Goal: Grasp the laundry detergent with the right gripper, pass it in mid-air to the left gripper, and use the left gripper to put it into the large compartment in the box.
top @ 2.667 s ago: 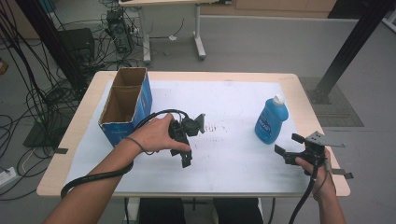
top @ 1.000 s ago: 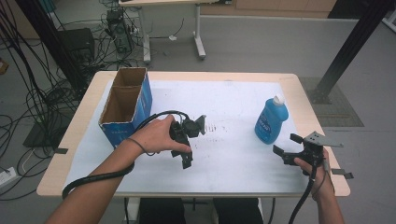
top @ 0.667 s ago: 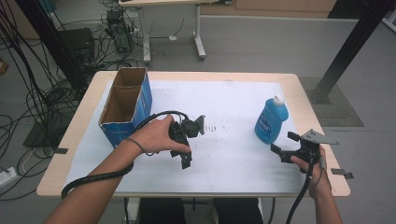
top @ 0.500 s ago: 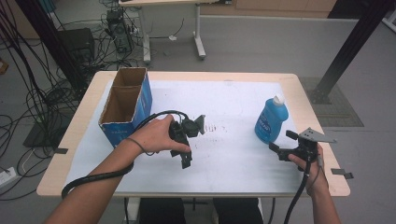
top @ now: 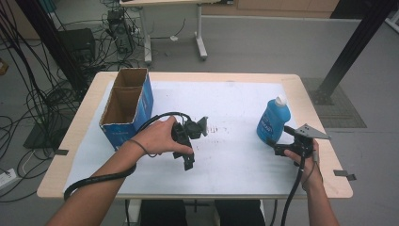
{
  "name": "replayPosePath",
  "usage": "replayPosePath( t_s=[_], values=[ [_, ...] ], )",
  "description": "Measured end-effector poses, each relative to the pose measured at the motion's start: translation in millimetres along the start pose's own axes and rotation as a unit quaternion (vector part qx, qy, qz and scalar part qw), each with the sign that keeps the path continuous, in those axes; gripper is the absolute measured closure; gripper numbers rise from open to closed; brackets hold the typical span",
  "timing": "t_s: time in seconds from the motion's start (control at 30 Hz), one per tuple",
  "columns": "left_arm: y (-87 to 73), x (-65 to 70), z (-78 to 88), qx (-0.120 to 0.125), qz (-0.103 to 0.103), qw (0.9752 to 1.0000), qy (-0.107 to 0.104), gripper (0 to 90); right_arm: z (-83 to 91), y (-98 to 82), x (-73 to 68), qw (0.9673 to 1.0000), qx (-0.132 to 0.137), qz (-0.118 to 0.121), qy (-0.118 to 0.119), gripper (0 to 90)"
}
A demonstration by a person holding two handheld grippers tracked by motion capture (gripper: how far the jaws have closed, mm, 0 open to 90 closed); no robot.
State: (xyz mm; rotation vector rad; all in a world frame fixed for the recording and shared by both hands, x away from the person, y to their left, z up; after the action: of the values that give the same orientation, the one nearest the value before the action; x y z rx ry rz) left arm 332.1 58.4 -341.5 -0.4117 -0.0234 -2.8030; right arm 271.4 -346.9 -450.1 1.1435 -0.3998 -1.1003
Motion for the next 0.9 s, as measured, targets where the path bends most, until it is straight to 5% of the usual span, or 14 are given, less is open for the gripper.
replayPosePath(
  t_s=[0.9],
  values=[
    [0.5, -1.9, -4.7, -0.004, 0.001, 1.0000, -0.006, 9.9, -25.6, -7.9, -3.1, 0.9994, 0.026, 0.001, -0.024, 2.5]
  ],
)
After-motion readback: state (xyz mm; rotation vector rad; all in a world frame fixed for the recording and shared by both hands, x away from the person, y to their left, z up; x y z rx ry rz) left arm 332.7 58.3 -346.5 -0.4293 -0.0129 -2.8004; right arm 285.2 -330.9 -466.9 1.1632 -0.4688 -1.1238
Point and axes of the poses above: each handheld gripper's, and its own axes: z roughly backward along the jaws, y roughly out of its top, x roughly to its right, the point moved 10 cm from there along -z, roughly forward along the jaws, and after that the axes turned 10 degrees about -z, right-handed, at the moved point
